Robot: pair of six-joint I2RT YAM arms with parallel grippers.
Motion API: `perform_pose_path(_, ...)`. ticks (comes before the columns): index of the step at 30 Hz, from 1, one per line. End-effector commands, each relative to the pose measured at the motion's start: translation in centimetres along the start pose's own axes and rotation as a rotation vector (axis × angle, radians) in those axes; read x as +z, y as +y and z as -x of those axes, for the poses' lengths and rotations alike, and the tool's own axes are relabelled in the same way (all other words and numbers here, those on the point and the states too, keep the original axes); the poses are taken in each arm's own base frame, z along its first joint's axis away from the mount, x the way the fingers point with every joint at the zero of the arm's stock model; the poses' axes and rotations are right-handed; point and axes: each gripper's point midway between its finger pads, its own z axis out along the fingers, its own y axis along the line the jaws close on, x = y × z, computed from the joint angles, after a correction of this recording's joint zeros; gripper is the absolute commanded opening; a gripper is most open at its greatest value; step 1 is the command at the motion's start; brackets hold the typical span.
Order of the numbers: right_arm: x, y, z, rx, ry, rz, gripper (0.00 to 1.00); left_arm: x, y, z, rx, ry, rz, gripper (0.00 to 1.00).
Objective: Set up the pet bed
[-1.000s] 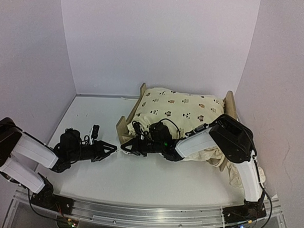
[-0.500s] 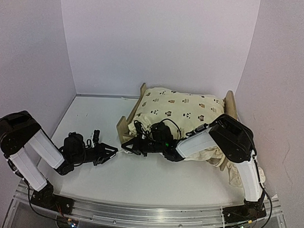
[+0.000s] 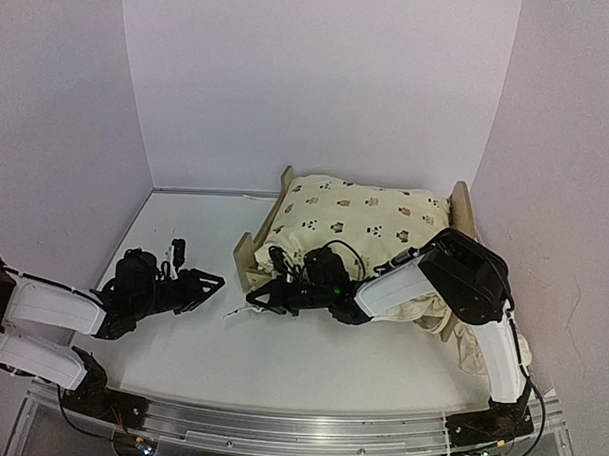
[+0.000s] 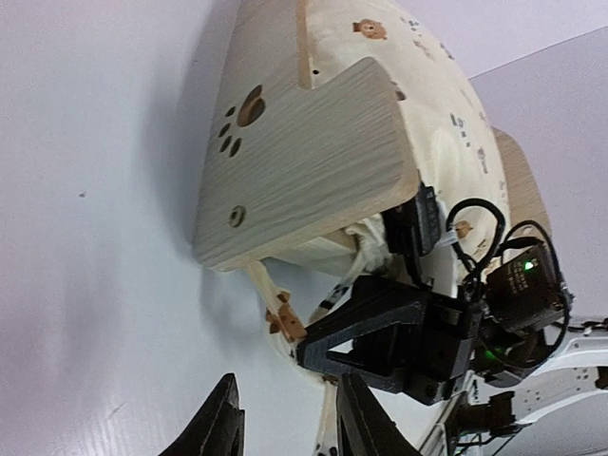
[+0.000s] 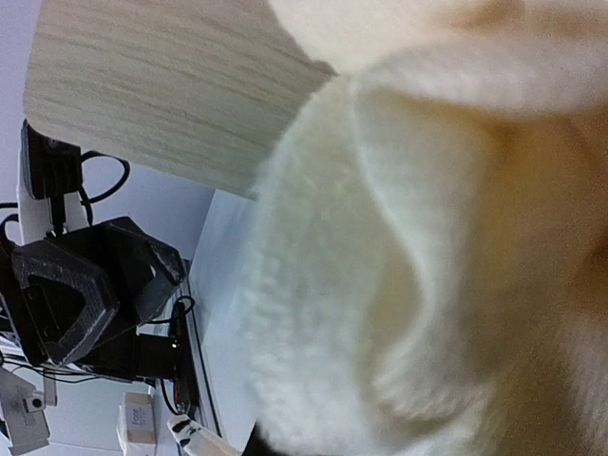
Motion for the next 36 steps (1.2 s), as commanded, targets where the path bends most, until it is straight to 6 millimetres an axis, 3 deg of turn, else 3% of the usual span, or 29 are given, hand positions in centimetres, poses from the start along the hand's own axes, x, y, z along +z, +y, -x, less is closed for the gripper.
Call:
perform_pose_path(1,-0.5,-1.5,-1.2,-0.088,0.063,-0.115,0.03,-0.3,1.9,0.8,0.101,0.003,0.155,0.34)
perform_pose_path(5,-1.5,-3.1,-3.0,-0.182,0.133,-0.274,0.27,-0.2,2.5,0.8,0.133,0.018,0.200,0.34)
perform_pose_path(10,-2.2,-1.9,-2.9,-0.259,0.154,-0.316,0.44,0.1,2.5,0.9,0.151,0.028,0.203,0.34)
perform_pose_path(18,-1.6,1.5,-2.6,-0.403,0.176,-0.352,0.47,-0.1,2.5,1.2,0.172,0.024,0.221,0.33)
perform_pose_path(23,-1.8,1.7,-1.8,-0.431,0.140,-0.412,0.47,0.1,2.9,1.1,0.192,0.038,0.244,0.32)
perform_pose_path(27,-2.8,2.0,-1.5,-0.445,0.116,-0.441,0.48,1.3,2.8,0.5,0.228,0.101,0.241,0.32)
perform_pose_path(30,-4.0,2.3,-2.3,-0.474,0.134,-0.465,0.48,2.2,2.8,-0.4,0.266,0.151,0.260,0.33)
perform_pose_path(36,-7.3,2.8,-2.9,-0.507,0.093,-0.531,0.49,4.4,3.2,-2.2,0.322,0.233,0.319,0.34)
